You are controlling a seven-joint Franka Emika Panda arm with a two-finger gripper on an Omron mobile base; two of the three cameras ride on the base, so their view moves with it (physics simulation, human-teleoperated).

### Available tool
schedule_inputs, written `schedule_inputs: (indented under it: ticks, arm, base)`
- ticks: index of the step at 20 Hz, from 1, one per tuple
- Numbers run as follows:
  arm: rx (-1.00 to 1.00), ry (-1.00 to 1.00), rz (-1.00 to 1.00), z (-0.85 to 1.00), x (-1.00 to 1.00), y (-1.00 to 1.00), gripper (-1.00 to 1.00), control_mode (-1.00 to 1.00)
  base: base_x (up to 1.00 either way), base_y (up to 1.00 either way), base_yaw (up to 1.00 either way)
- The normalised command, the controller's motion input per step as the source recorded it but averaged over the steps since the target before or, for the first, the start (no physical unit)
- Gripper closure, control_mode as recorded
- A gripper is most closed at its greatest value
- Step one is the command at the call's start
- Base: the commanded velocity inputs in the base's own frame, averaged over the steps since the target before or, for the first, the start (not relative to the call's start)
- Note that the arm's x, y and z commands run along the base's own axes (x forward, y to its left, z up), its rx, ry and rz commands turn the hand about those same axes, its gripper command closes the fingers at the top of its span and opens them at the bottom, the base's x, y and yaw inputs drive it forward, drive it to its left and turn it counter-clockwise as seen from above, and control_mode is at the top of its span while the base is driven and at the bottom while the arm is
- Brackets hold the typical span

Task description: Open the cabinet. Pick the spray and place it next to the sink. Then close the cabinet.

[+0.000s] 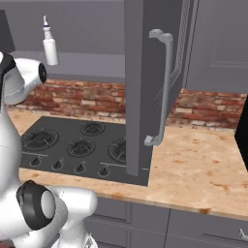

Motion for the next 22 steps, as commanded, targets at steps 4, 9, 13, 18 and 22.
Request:
schedule_inputs:
  ticks: [4,9,13,18,22]
  arm:
    - [0.0,-0.08,0.09,0.0,-0.62,0.68,-1.0,-1.0]
    - [0.0,-0.03,0.07,0.0,-0.31,0.63,-1.0,-1.0]
    - [0.0,0.0,0.04,0.0,-0.15,0.58,-1.0,-1.0]
    - [-0.02,0.0,0.0,-0.03,0.0,0.13,-1.0,-1.0]
    - [-0.02,-0.07,-0.07,0.0,-0.02,-0.4,-1.0,-1.0]
  base:
    - [0.0,0.0,0.0]
    - [0.0,0.0,0.0]
    - [0.0,0.0,0.0]
    - [0.0,0.0,0.0]
    - [0.0,0.0,0.0]
